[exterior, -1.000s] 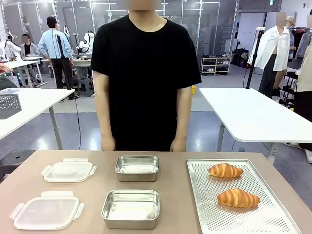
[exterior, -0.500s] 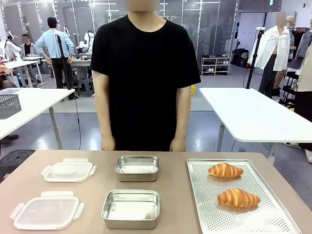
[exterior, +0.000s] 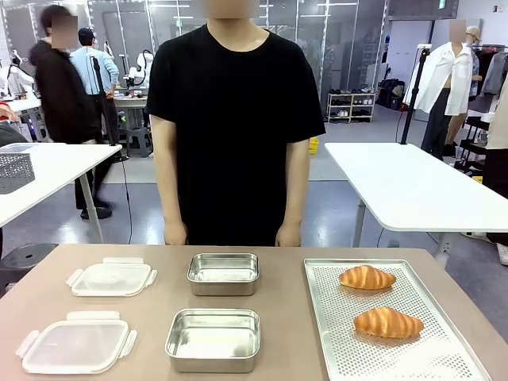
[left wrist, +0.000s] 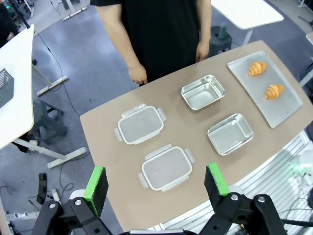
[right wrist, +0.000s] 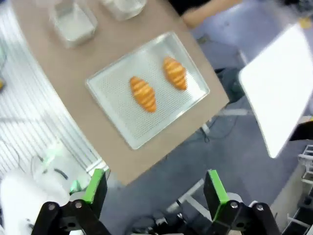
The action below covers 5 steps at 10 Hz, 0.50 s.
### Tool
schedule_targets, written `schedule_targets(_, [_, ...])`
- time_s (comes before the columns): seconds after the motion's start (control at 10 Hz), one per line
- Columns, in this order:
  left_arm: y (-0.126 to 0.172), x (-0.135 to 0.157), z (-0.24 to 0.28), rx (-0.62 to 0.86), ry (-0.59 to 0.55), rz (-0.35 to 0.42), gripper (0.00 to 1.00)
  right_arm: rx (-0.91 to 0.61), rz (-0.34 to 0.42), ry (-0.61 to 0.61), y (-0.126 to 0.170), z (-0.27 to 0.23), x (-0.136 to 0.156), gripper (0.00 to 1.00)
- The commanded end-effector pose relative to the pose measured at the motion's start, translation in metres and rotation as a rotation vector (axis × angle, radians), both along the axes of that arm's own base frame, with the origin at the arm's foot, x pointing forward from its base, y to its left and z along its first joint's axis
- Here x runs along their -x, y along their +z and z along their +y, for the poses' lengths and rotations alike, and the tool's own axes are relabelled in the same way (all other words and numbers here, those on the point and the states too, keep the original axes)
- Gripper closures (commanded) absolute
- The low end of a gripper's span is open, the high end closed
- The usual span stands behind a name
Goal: Place the bread into the airtight container.
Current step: Pick up a Butter Roll and place it into an empty Airtight Container.
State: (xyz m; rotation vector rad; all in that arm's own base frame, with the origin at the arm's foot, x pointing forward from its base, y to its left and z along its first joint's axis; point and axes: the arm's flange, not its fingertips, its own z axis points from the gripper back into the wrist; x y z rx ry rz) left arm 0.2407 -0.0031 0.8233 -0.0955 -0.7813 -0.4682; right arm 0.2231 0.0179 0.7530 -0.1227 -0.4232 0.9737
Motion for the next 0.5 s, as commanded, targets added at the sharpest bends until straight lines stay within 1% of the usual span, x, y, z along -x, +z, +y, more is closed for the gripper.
schedule_targets(0.0, [0.004,0.000,0.001,-0.002,-0.002,0.009,0.00,0.174,0.129,0.254,-0.035,0.030,-0.053,0.00])
schedule_targets(0.1, [0.004,0.000,0.001,-0.002,-0.002,0.009,0.00,0.168,0.186,0.311,-0.061,0.045,-0.066,0.00])
schedule_targets(0.2, [0.004,0.000,0.001,-0.002,-0.002,0.009,0.00,0.150,0.232,0.336,-0.087,0.057,-0.079,0.00])
schedule_targets(0.3, [0.004,0.000,0.001,-0.002,-0.002,0.009,0.00,0.113,0.244,0.360,-0.109,0.065,-0.092,0.00])
schedule_targets(0.4, [0.004,0.000,0.001,-0.002,-0.002,0.009,0.00,0.148,0.225,0.377,-0.135,0.070,-0.106,0.00])
